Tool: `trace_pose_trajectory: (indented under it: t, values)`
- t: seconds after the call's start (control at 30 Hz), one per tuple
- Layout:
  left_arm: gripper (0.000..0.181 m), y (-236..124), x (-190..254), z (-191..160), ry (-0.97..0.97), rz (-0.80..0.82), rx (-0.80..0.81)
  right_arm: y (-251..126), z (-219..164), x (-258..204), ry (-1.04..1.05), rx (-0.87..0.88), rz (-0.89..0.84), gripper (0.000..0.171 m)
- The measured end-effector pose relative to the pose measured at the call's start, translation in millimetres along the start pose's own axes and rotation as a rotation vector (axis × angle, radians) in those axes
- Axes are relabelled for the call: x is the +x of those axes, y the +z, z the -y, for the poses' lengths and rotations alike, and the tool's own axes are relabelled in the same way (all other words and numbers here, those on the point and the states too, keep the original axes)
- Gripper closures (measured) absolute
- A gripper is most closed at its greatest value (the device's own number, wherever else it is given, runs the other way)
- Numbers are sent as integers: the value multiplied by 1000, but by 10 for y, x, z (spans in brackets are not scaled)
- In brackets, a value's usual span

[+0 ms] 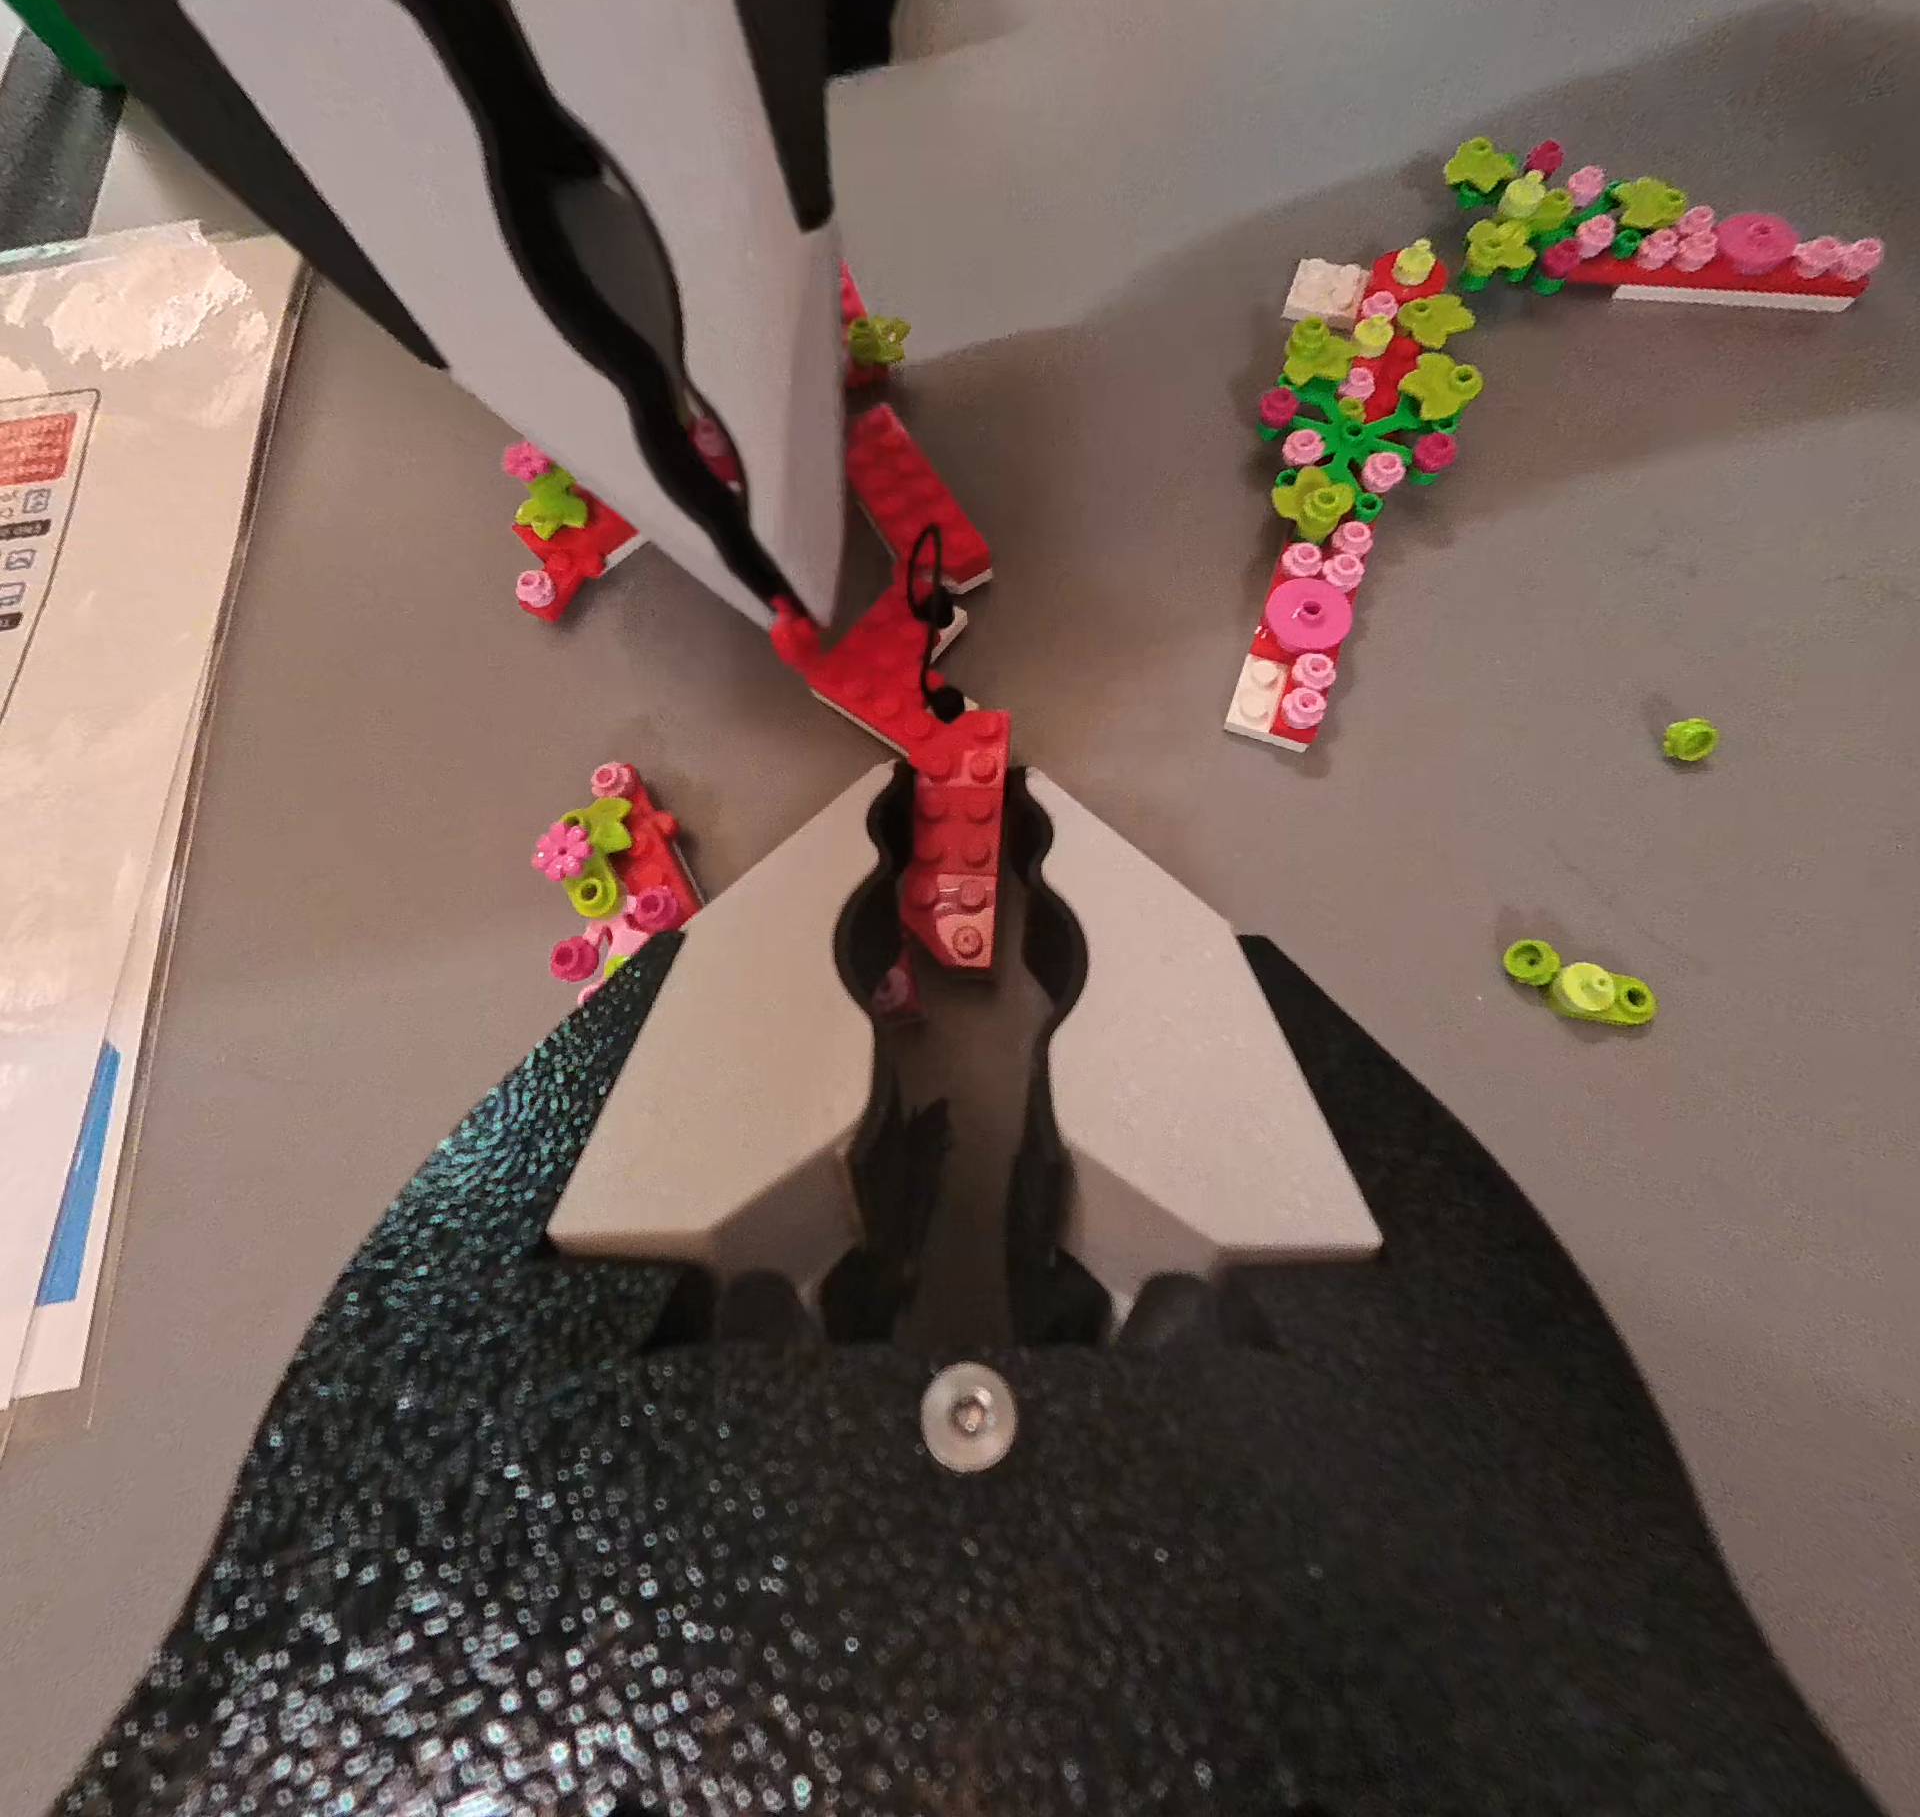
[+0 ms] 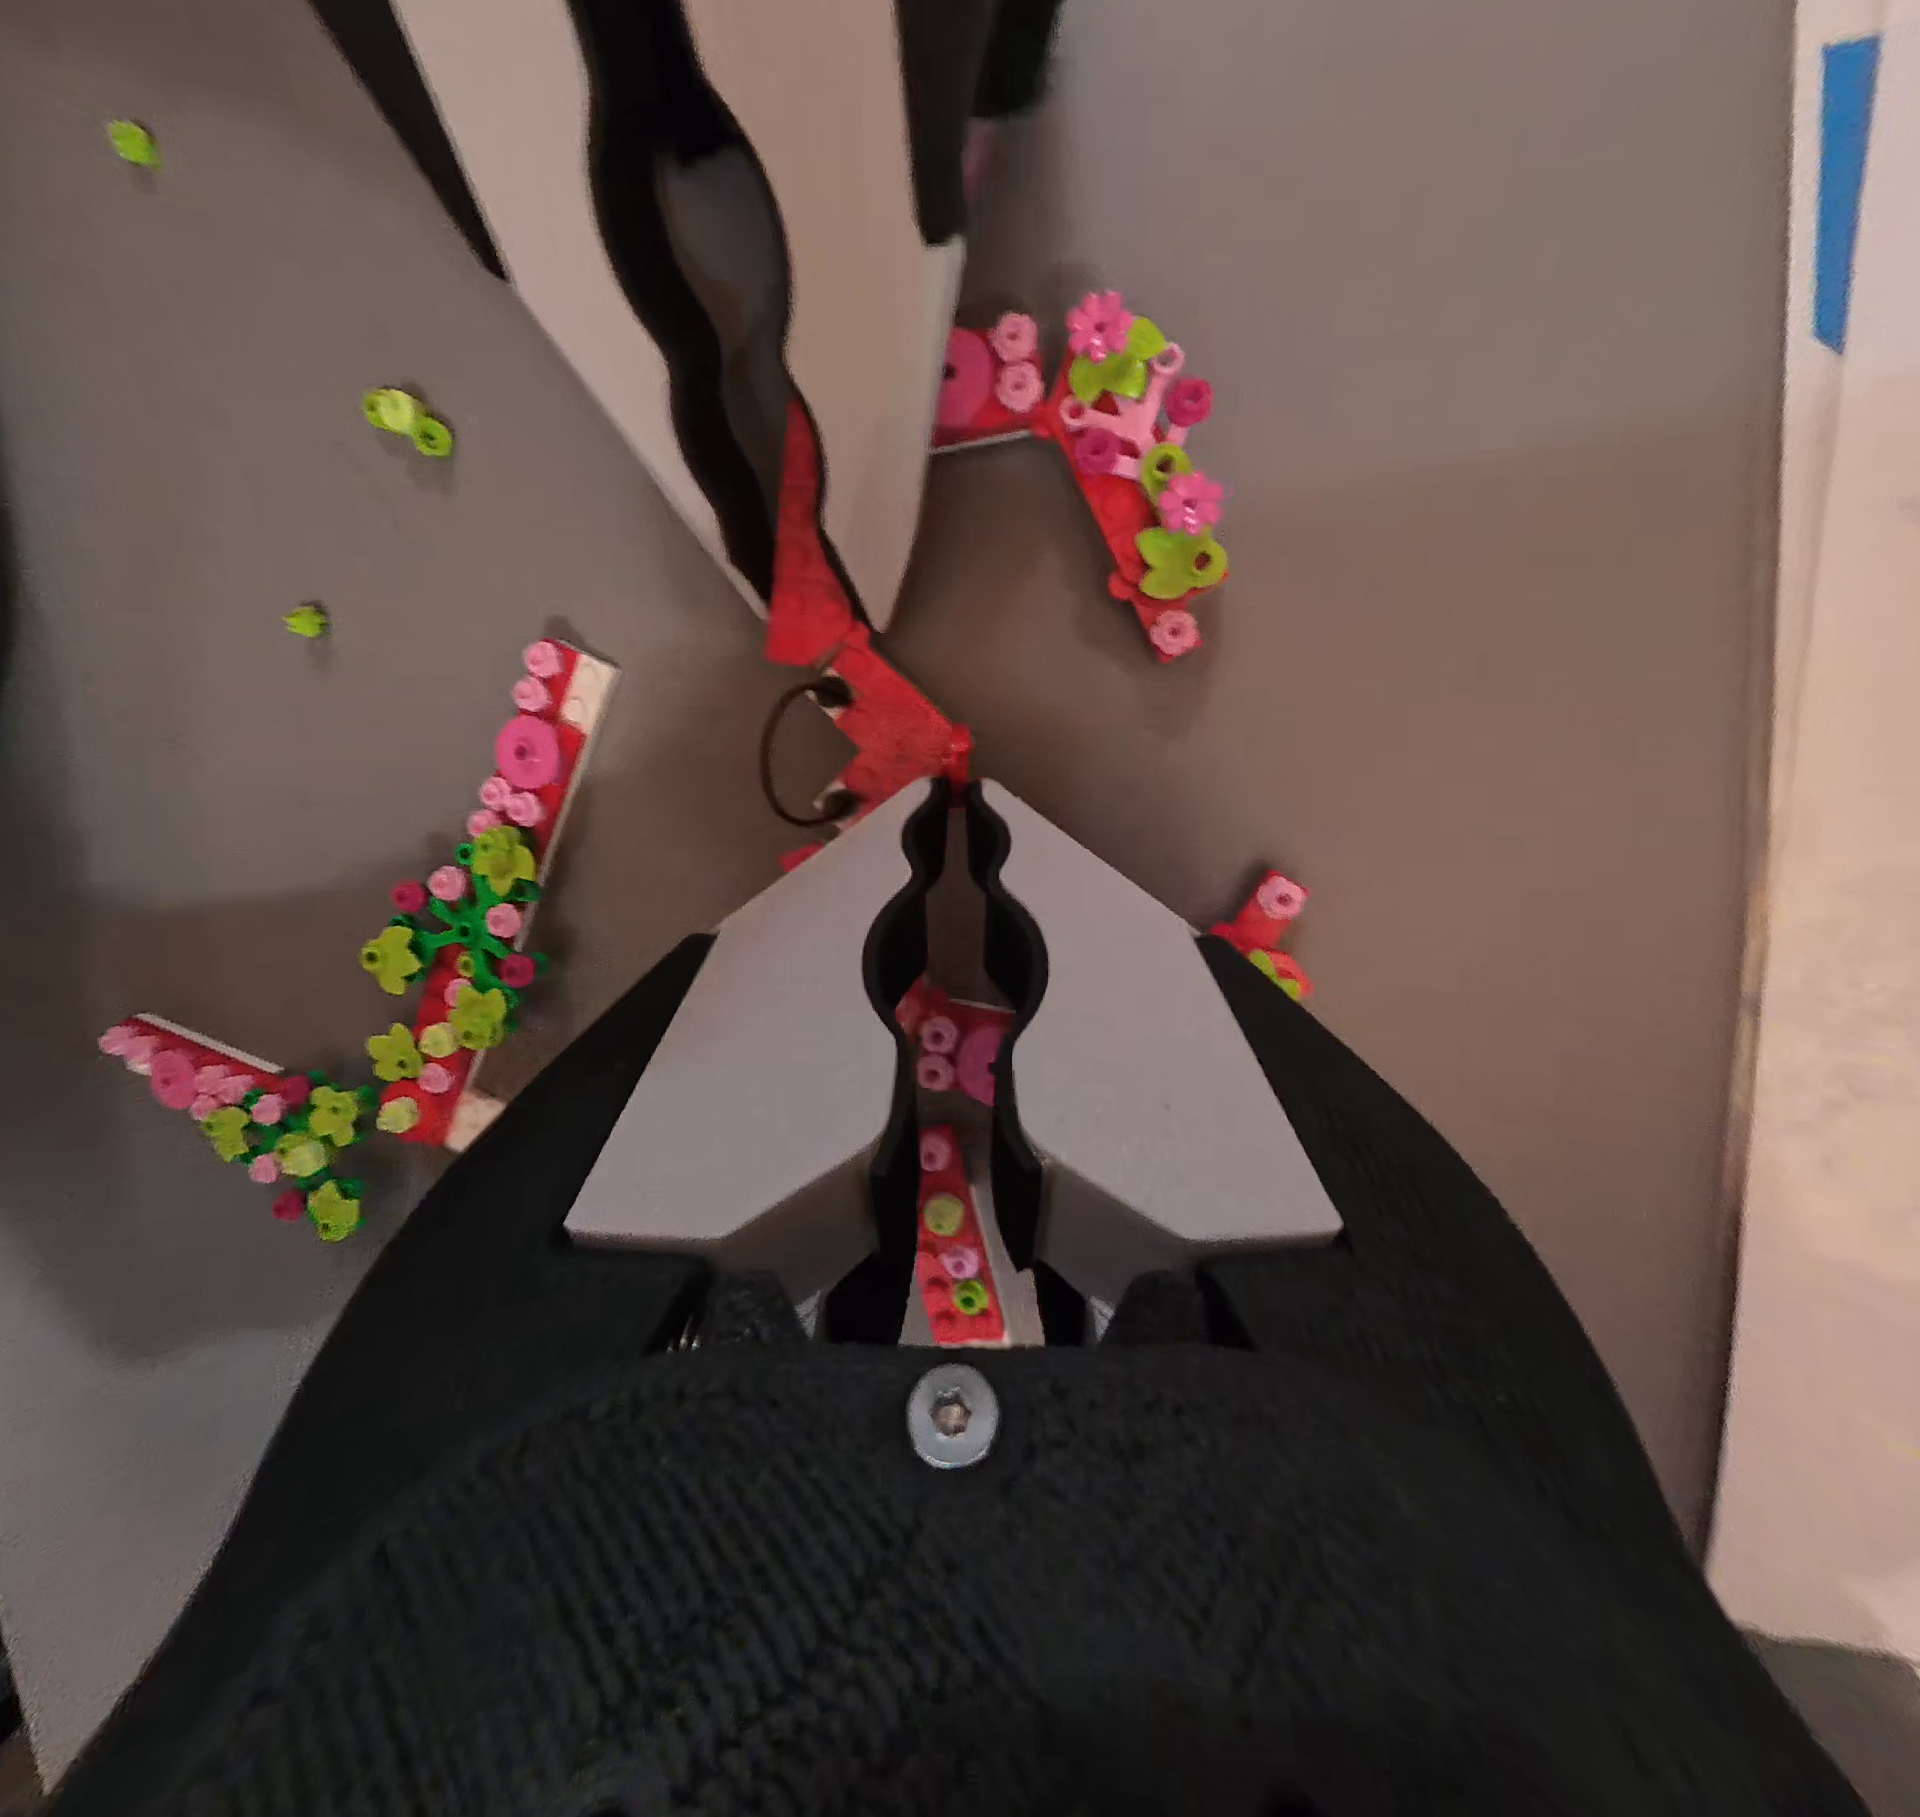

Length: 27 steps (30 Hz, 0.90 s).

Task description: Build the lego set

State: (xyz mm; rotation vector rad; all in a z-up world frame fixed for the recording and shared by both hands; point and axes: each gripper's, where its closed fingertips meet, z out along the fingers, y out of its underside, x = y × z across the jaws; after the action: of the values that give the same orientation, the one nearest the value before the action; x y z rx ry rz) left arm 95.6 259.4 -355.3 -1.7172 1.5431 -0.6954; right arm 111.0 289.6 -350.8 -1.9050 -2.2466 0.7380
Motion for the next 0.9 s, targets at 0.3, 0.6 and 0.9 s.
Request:
trace_pose_trajectory:
  t: [0.3,0.6,0.9]
  values:
    - [165,0,1,0,0,0,0,-14,-168,215,38,-100,-57,167]
    - [165,0,1,0,-1,-1,0,-36,-151,315,-98,-127,-241,153]
    - [165,1,2,-2,-2,-2,-1,-92,-75,319,-71,-44,-325,149]
